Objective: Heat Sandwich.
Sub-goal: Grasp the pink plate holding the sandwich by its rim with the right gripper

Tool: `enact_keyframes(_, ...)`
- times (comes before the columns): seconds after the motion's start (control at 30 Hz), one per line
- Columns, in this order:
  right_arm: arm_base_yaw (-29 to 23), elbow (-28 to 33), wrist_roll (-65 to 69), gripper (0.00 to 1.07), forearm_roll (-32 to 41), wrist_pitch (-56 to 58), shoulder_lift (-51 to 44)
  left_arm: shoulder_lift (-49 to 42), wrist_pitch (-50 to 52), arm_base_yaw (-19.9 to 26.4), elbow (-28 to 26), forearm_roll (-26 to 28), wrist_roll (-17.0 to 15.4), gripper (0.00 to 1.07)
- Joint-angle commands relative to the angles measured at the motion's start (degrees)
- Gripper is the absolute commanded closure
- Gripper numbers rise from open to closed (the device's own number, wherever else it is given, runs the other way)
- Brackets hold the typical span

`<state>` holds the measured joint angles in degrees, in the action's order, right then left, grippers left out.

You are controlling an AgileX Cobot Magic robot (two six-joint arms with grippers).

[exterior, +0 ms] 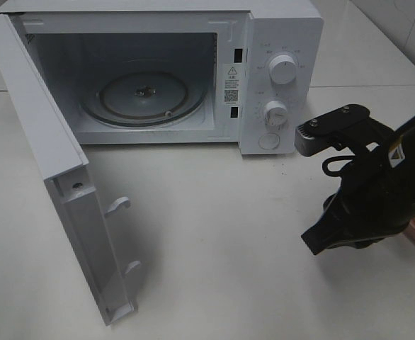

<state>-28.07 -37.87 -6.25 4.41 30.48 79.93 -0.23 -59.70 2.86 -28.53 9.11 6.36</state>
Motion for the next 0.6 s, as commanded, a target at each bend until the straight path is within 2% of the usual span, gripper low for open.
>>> enact_keyframes(0.03,0.11,-0.17,2.35,0.79,-3.15,1.95,-1.66,-1.55,0.80,-0.11,0.17,0.34,-0.29,0.05)
enact_keyframes(0.17,0.11,-0.17,8.37,0.61,-8.08,2.58,-4.13,-1.55,0.80,-0.11,0.17,0.34,-0.29,0.05)
enact_keyframes(0.2,0.11,-0.17,8.37,0.61,-8.08,2.58,-4.13,-1.55,0.80,-0.11,0.17,0.34,-0.29,0.05)
enact_keyframes(0.23,0.11,-0.17,10.60,0.51,-10.03,3.21,-4.81,-1.55,0.80,-0.11,0.17,0.34,-0.29,0.05)
enact_keyframes(0.33,0.11,-0.17,13.12,0.34,-12.61,4.13,-5.44,-1.55,0.80,-0.11,0.17,0.34,-0.29,0.05)
enact_keyframes(0.37,0.11,-0.17,13.12,0.34,-12.61,4.13,-5.44,-1.55,0.80,-0.11,0.17,0.34,-0.29,0.05)
enact_keyframes(0.4,0.11,-0.17,14.15,0.24,-13.75,5.16,-5.39,-1.55,0.80,-0.11,0.17,0.34,-0.29,0.05)
enact_keyframes(0.43,0.11,-0.17,14.32,0.19,-14.15,5.67,-5.39,-1.55,0.80,-0.11,0.17,0.34,-0.29,0.05)
enact_keyframes(0.53,0.11,-0.17,14.32,0.14,-14.90,7.22,-5.39,-1.55,0.80,-0.11,0.17,0.34,-0.29,0.05)
enact_keyframes(0.6,0.11,-0.17,14.32,0.14,-14.90,7.91,-5.39,-1.55,0.80,-0.11,0.17,0.34,-0.29,0.05)
